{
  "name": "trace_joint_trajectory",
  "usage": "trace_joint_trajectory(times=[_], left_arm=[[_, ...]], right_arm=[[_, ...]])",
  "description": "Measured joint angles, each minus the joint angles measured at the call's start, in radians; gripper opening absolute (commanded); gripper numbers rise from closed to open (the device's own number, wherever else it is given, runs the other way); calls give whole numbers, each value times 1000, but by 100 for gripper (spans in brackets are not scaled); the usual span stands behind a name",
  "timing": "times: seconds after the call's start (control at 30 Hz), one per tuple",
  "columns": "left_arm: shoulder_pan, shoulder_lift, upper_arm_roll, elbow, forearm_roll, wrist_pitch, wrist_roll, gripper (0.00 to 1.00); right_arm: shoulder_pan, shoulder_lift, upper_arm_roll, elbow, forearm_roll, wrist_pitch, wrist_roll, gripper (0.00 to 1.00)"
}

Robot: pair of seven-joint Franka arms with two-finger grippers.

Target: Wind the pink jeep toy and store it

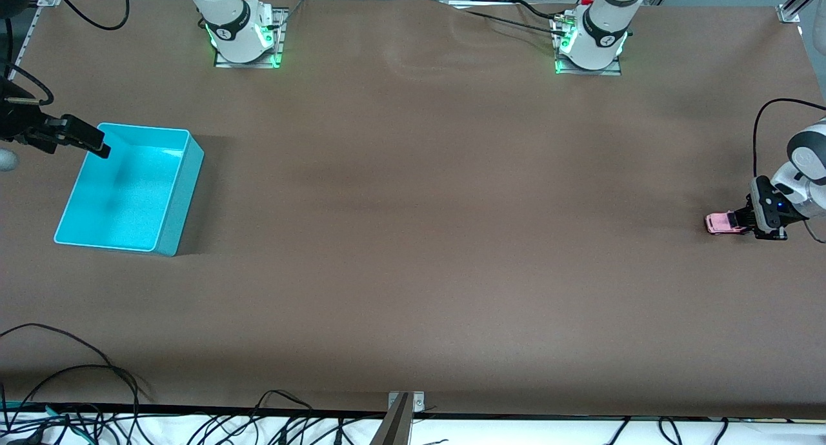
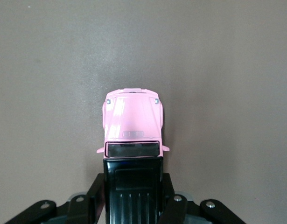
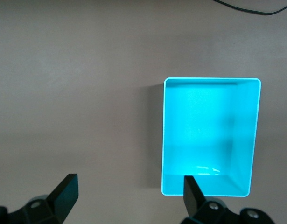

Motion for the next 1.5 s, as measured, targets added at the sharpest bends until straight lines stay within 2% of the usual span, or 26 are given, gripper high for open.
trace_joint_trajectory(times=[0.8, 0.83, 0.87, 0.9, 0.93, 0.97, 1.0, 1.23, 1.5], left_arm=[[14, 4, -3, 7, 0, -2, 27, 1], [14, 4, -3, 7, 0, -2, 28, 6], [15, 4, -3, 8, 0, -2, 29, 15], [15, 4, -3, 8, 0, -2, 30, 35], [15, 5, -3, 8, 0, -2, 30, 72], [15, 5, -3, 8, 0, -2, 31, 94], [15, 5, -3, 8, 0, -2, 31, 100], [20, 48, 5, 10, 25, -49, 38, 100], [20, 56, 0, 61, 28, -138, 39, 100]], right_arm=[[0, 0, 0, 0, 0, 0, 0, 100], [0, 0, 0, 0, 0, 0, 0, 100], [0, 0, 0, 0, 0, 0, 0, 100], [0, 0, 0, 0, 0, 0, 0, 100], [0, 0, 0, 0, 0, 0, 0, 100], [0, 0, 0, 0, 0, 0, 0, 100], [0, 0, 0, 0, 0, 0, 0, 100], [0, 0, 0, 0, 0, 0, 0, 100], [0, 0, 0, 0, 0, 0, 0, 100]])
